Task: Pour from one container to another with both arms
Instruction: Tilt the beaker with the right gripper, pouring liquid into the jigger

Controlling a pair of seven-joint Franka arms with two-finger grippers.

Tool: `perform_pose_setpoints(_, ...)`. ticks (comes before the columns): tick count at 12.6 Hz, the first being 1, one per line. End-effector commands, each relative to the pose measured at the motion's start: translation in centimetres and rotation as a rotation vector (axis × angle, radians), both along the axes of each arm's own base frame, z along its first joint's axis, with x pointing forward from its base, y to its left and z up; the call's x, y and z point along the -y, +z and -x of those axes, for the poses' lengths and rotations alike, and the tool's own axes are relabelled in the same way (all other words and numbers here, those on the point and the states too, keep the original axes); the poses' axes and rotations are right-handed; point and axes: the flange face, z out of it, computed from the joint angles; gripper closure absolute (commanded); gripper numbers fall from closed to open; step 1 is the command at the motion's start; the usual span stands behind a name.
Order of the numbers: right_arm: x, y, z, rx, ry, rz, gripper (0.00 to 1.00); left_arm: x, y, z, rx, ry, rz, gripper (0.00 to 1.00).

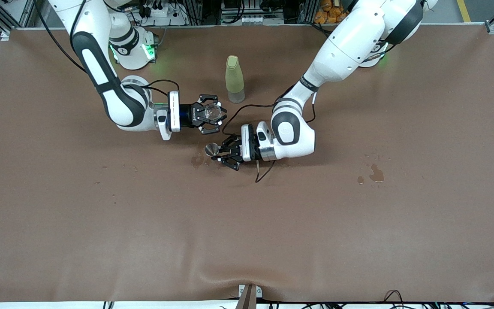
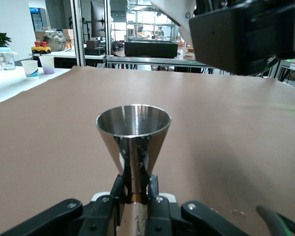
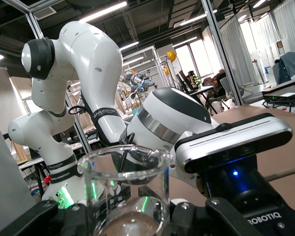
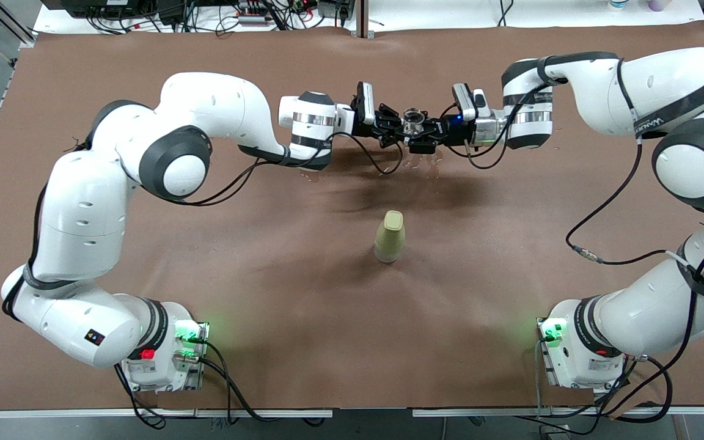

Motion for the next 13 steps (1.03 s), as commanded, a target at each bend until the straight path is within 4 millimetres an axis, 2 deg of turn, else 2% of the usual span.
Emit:
perform_pose_setpoints(1,-0.9,0.3,0.3,-0.111,-0.015,-0.011,1.00,-0.2,-0.1,0.0,-0.002,0.015,-0.001,1.00)
perform_pose_setpoints(9,-1.7,0.0,0.7,-0.339,-0.023,-0.017,1.00,-1.1,-1.0,0.6,-0.019,0.018,-0.019,1.00)
perform_pose_setpoints(13,-1.9,0.0,0.6,-0.408,-0.038,-0.026,1.00,-1.2,-0.7,1.0,-0.022,0.013,-0.023,1.00)
